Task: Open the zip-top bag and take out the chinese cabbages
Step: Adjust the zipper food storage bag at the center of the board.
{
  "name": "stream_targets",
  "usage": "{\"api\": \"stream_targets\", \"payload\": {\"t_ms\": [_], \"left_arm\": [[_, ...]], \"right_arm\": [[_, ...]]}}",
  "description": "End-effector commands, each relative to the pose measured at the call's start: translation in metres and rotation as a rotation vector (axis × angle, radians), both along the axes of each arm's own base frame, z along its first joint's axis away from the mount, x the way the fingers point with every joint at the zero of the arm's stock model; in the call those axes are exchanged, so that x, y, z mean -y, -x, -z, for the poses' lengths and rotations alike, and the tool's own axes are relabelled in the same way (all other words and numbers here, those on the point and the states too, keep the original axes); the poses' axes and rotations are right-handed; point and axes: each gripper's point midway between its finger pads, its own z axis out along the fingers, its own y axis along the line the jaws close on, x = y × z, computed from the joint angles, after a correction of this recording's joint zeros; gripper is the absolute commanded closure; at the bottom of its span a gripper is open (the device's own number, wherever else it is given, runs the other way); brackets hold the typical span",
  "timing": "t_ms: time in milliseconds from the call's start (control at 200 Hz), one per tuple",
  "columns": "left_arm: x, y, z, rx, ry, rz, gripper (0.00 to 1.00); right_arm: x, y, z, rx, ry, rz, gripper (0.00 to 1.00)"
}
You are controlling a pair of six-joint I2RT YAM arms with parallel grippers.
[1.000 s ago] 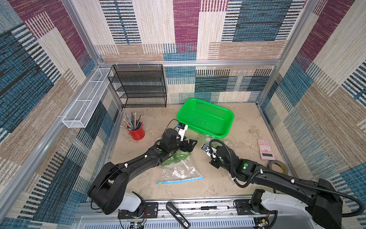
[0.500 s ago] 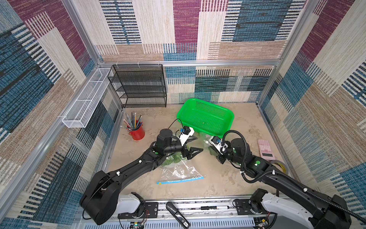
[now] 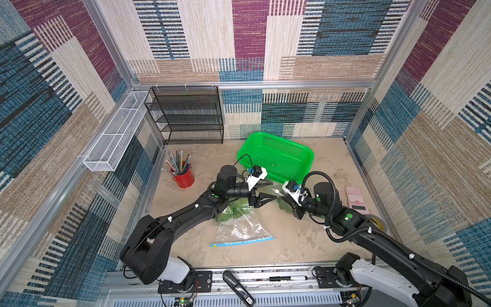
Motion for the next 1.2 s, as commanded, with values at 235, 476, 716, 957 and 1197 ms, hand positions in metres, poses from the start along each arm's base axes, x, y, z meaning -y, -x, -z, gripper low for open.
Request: {"api": "stream_targets", "payload": {"t_ms": [235,476,716,957,1197], "left_arm": [[0.007,0.002,-0.008,0.024,0.049,0.067,0.55],[0.008,0.001,-0.001,0.0,0.045,0.066,0.62],[0.009,0.0,-0.004,-0.008,0.066,0.067,0.67],[0.01,0.0,-0.004,-0.011,0.063,0.071,0.77],[0.007,0.001,0.0,-0.016,0.049,0.061,0.84]], "right_arm": [[0.0,0.0,-0.009,0.003,-0.028,-0.032,0.94],[0.005,-0.004,-0.009,-0.007,-0.034,-0.031,0.94],[0.004,-0.005,-0.007,-0.014,-0.034,-0.037,0.94],[0.006,-0.007,-0.01,-0.001,-0.032,-0.03,0.94],[0.007,-0.007,-0.01,-0.004,-0.036,-0.026,0.94]]}}
